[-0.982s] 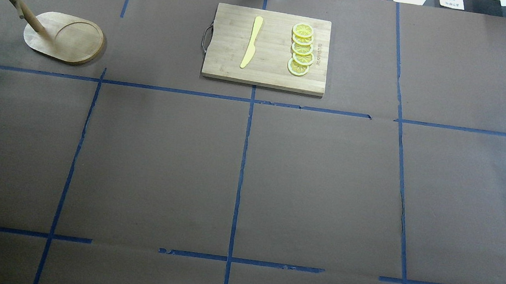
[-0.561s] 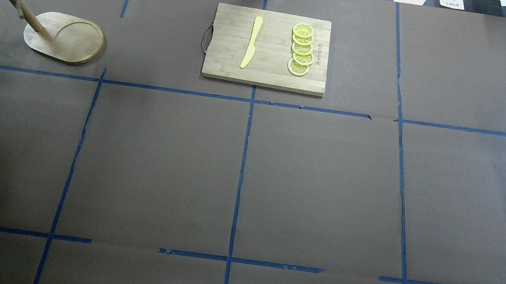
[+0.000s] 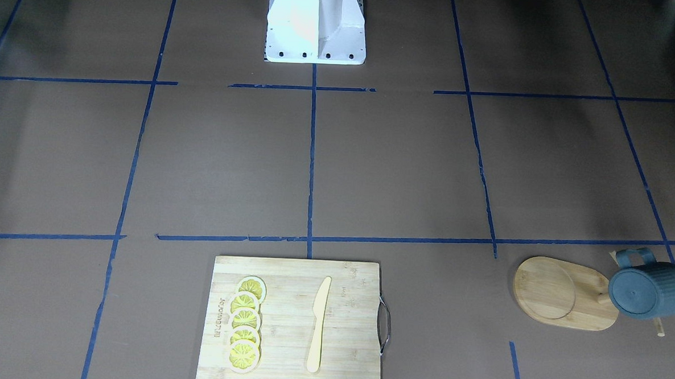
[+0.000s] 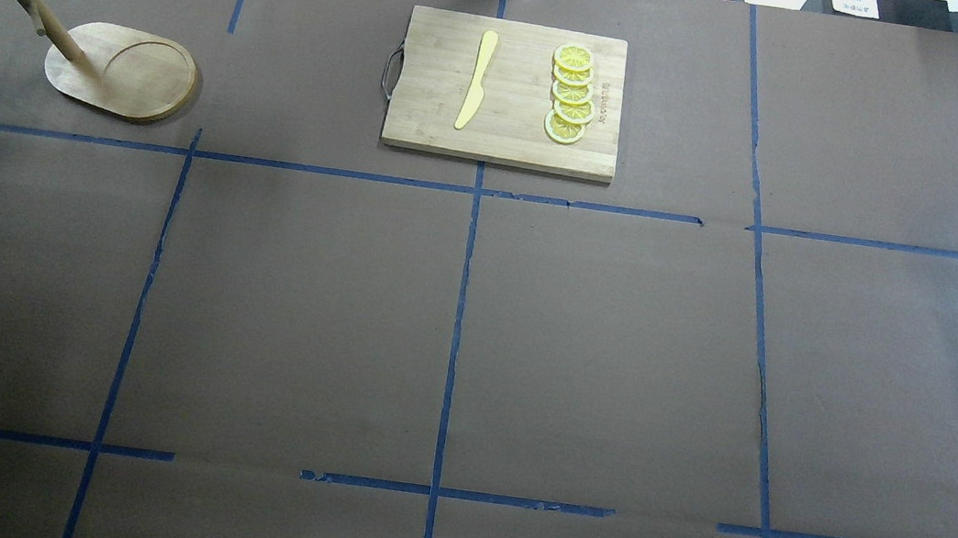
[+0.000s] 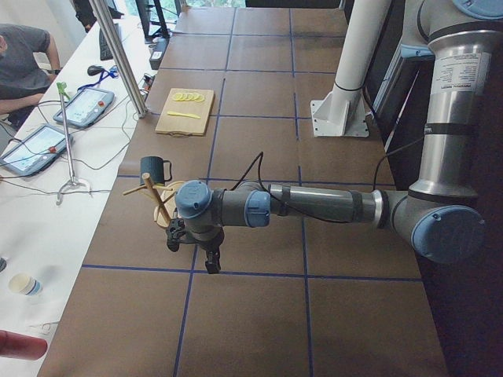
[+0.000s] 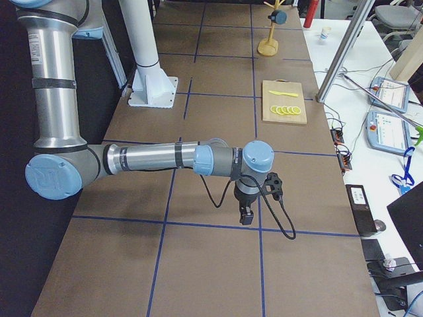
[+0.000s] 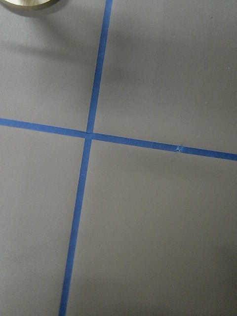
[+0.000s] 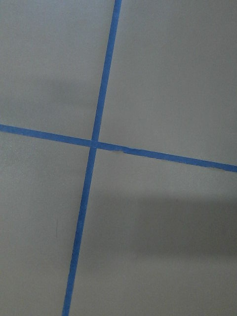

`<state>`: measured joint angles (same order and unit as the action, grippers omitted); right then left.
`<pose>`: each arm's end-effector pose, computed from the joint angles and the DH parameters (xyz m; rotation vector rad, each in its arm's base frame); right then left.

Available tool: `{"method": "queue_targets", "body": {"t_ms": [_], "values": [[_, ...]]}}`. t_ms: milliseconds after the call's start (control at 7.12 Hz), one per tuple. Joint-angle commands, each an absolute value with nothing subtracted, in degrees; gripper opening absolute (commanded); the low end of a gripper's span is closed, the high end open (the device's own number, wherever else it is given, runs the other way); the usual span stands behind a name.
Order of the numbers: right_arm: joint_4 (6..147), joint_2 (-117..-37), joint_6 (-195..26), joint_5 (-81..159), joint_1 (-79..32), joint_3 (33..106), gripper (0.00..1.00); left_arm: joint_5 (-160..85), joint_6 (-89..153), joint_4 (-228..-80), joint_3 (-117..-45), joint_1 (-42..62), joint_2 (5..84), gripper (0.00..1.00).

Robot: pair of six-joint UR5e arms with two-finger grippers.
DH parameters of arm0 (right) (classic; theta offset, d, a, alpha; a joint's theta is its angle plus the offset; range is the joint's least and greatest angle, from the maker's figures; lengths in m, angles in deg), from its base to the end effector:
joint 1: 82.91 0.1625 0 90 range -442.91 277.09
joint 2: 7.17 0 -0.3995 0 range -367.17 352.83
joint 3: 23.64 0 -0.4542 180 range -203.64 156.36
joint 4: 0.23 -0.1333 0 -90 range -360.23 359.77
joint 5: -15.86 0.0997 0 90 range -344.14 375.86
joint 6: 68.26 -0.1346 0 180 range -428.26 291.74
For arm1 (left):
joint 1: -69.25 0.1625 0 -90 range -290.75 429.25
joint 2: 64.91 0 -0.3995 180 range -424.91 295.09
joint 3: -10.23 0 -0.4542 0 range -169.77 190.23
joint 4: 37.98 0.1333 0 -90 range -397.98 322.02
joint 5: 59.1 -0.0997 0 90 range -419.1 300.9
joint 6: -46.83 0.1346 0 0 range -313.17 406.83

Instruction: Hang cup on storage rack

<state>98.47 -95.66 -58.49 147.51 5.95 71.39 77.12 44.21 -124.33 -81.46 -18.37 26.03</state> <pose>0.0327 -0.5584 0.6144 0.0188 -0.7284 -0.1682 -0.0129 -0.5593 0.6360 -0.0520 0.8052 -0.0111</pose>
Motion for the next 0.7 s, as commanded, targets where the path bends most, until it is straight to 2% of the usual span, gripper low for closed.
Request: {"method": "queue_targets", "body": {"t_ms": [0, 561], "values": [[98.47, -95.76, -58.50, 147.52, 5.95, 71.37, 1.00, 76.96, 52.60, -124.81, -81.61, -18.46, 24.74, 1.00], [98.47, -96.90, -59.46, 147.44, 5.95, 71.02, 1.00, 77.22, 52.45, -124.81, -81.44, -18.29, 24.12, 1.00]]}}
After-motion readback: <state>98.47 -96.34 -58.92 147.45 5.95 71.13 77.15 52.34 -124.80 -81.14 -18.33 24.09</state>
